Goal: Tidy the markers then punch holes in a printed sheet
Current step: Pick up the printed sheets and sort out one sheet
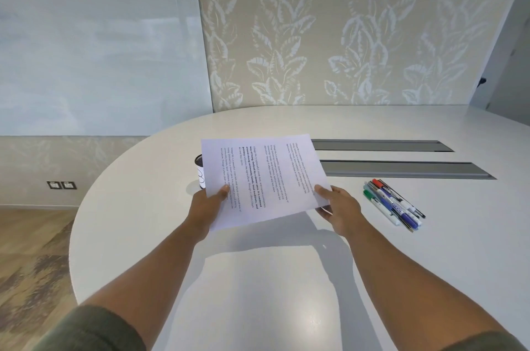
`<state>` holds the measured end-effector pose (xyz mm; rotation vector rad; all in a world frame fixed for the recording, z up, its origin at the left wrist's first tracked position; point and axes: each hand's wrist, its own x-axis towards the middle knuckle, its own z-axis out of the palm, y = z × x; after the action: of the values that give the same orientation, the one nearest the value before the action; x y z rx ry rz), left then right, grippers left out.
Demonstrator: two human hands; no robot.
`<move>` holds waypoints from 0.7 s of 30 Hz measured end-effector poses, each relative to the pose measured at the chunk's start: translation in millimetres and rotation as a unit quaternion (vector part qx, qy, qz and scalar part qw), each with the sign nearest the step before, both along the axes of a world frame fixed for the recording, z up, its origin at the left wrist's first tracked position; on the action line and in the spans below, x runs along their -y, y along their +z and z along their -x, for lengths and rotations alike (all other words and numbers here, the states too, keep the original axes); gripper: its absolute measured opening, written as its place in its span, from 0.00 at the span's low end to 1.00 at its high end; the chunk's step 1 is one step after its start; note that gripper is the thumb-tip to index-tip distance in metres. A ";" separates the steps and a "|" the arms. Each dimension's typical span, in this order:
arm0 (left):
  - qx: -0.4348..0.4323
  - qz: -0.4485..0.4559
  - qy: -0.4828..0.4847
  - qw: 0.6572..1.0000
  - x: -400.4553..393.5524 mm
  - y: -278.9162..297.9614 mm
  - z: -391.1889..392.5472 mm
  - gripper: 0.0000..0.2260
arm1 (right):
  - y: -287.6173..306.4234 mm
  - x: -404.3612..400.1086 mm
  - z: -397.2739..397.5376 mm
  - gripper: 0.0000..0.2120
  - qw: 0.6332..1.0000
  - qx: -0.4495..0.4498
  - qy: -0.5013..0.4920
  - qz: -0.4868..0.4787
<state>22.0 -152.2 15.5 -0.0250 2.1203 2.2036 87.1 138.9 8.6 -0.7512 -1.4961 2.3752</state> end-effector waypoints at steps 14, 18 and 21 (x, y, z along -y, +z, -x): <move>0.065 -0.091 0.050 0.992 -52.5 0.3 -1.9 0.15 | 9.7 25.4 14.1 0.12 0.994 -0.074 0.021 0.080; 0.117 -0.119 0.064 0.984 -72.1 5.3 -4.4 0.16 | 7.9 29.8 17.2 0.13 0.998 -0.064 0.022 0.003; 0.144 -0.123 0.050 0.981 -83.4 6.7 -5.1 0.19 | 9.7 26.1 19.1 0.16 0.998 -0.065 0.005 -0.024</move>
<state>27.1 -68.8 22.2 -0.4142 1.7225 2.3335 68.1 112.8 18.3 -0.5689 -1.5009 2.3386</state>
